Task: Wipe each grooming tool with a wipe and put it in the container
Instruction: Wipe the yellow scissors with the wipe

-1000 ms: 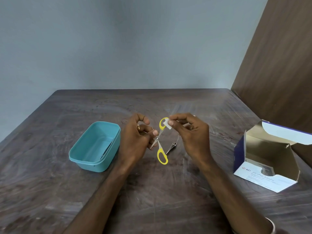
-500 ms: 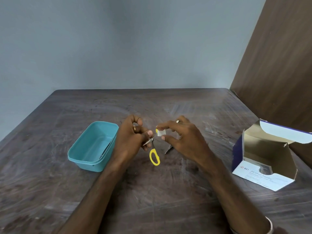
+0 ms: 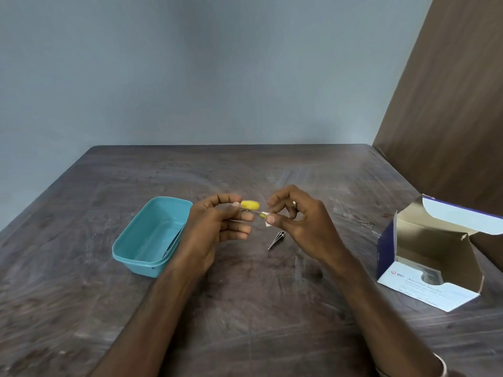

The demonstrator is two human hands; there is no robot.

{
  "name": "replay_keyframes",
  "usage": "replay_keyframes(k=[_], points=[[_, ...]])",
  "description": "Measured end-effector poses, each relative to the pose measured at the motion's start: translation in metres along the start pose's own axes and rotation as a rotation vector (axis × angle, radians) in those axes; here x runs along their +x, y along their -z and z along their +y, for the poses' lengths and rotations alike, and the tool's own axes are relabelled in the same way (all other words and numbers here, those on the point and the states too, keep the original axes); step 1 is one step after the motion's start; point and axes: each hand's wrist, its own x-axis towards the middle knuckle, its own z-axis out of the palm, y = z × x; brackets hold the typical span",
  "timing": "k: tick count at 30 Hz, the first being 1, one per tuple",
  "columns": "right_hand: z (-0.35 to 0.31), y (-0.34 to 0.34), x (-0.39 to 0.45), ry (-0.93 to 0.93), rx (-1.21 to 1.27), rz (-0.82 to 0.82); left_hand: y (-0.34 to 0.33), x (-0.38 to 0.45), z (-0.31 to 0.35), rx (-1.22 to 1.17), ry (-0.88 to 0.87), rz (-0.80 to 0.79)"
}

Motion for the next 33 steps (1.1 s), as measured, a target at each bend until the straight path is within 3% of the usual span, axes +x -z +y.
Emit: replay_keyframes(k=[6, 9, 13, 16, 20, 27, 33], points=[[0.001, 0.001, 0.002, -0.080, 0.182, 0.038, -0.005, 0.003, -0.009, 0.329, -0.207, 0.187], [0.002, -0.001, 0.004, -0.138, 0.223, 0.038, -0.005, 0.001, -0.008, 0.551, -0.394, 0.167], [0.005, -0.002, 0.005, -0.178, 0.272, 0.010, -0.009, -0.002, -0.007, 0.655, -0.511, 0.086], [0.004, -0.002, 0.005, -0.191, 0.326, -0.009, -0.007, 0.002, -0.010, 0.757, -0.588, 0.137], [0.000, -0.001, 0.007, -0.219, 0.412, -0.021, -0.007, 0.002, -0.009, 0.672, -0.543, 0.181], [-0.003, -0.007, 0.005, -0.329, 0.670, 0.096, -0.008, 0.005, -0.013, 0.368, -0.340, 0.130], [-0.003, -0.007, 0.005, -0.310, 0.823, 0.091, -0.012, 0.002, -0.014, 0.151, -0.188, 0.066]])
